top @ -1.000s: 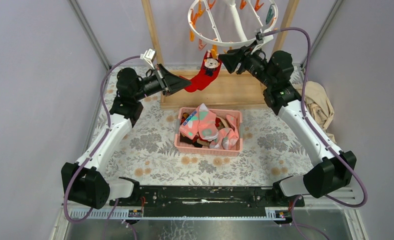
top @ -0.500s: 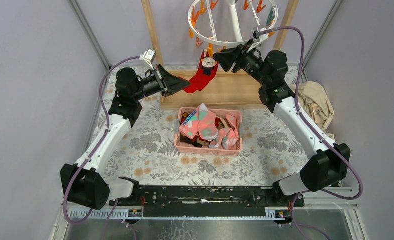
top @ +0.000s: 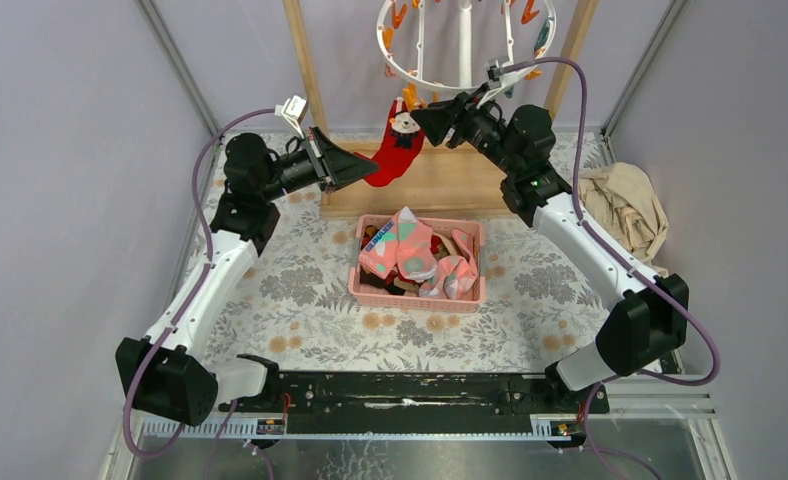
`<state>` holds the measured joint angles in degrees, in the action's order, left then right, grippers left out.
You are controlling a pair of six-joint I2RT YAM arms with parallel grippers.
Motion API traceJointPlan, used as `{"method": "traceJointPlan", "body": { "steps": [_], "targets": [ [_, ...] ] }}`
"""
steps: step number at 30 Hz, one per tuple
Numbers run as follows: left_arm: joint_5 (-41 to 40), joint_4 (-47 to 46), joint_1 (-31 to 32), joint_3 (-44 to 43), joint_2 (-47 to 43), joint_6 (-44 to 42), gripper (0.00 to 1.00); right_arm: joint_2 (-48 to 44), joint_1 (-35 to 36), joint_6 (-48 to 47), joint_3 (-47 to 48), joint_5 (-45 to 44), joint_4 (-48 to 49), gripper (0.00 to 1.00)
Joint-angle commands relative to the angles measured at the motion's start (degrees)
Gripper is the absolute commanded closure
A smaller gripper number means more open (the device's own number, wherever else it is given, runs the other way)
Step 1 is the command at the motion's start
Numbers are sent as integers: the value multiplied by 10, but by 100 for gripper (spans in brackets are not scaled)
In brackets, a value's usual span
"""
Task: Remove the socks clipped to the hanger
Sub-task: Remove the sock from the hanger.
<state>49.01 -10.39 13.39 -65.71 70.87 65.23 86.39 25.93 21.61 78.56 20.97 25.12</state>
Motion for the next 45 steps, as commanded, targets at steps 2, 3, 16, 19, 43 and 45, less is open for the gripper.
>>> {"method": "traceJointPlan", "body": {
  "steps": [2, 3, 16, 19, 43, 45],
  "targets": [
    [17, 8, -5, -17, -7, -17, 90, -18, 6, -7, 14, -76, 1, 40],
    [17, 8, -5, -18, -6, -17, 90, -21, 5, -11, 13, -89, -5, 40],
    [25, 11, 43, -82, 50, -27, 91, -53, -69, -8, 6, -129, -71, 39],
    [27, 11, 55, -106, 70, -29, 91, -60, -92, -8, 6, -127, -86, 39],
    [59, 45, 82, -217, 115, -41, 91, -154, -140, -18, -17, 116, -119, 37],
    [61, 51, 83, -223, 115, -43, 91, -148, -140, -19, -11, 126, -123, 36]
  ]
}}
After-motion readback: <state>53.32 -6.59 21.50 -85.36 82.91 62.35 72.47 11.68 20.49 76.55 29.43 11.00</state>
